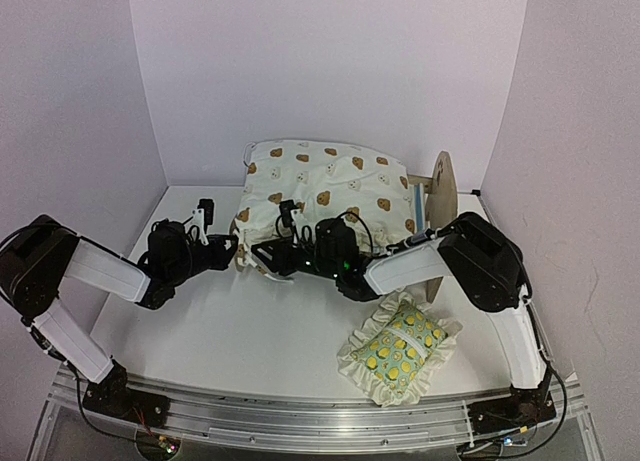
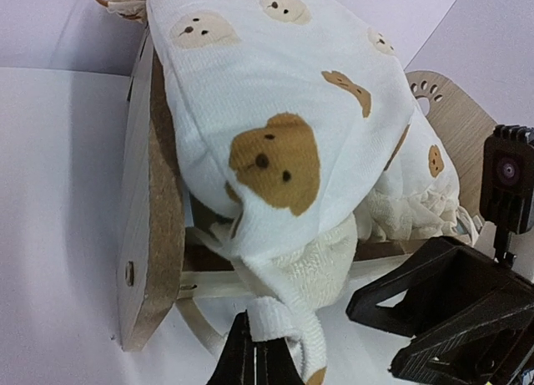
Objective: Set up the pet bed
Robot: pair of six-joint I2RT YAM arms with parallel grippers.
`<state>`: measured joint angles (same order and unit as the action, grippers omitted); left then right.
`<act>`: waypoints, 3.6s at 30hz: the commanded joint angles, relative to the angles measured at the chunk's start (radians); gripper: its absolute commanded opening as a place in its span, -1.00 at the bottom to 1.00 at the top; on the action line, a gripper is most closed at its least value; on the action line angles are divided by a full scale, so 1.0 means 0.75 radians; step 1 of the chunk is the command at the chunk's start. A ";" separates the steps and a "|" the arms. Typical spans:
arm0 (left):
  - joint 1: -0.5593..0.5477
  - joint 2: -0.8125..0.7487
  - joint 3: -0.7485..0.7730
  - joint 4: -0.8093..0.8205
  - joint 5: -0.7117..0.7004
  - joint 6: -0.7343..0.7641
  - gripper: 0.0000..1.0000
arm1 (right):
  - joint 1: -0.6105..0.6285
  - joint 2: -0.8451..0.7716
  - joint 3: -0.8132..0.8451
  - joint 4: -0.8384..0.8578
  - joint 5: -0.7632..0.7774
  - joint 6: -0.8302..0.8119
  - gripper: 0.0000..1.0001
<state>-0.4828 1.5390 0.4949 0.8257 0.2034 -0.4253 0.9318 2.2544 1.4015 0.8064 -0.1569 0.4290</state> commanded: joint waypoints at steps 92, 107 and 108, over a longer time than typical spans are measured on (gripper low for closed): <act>0.167 -0.506 0.299 -0.861 -0.223 -0.150 -0.26 | 0.042 -0.707 -0.211 -1.117 0.124 -0.297 0.26; -0.385 -0.232 0.386 -0.907 -0.214 -0.096 0.03 | -0.028 -1.188 -0.292 -1.768 1.463 -0.346 0.69; -0.422 -0.189 0.425 -0.908 -0.224 -0.074 0.03 | -0.042 -1.194 -0.290 -1.787 1.489 -0.341 0.69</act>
<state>-0.7178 1.3017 0.7042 0.1286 0.0477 -0.5231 0.9360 1.4077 1.1725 -0.4081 0.7152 0.1805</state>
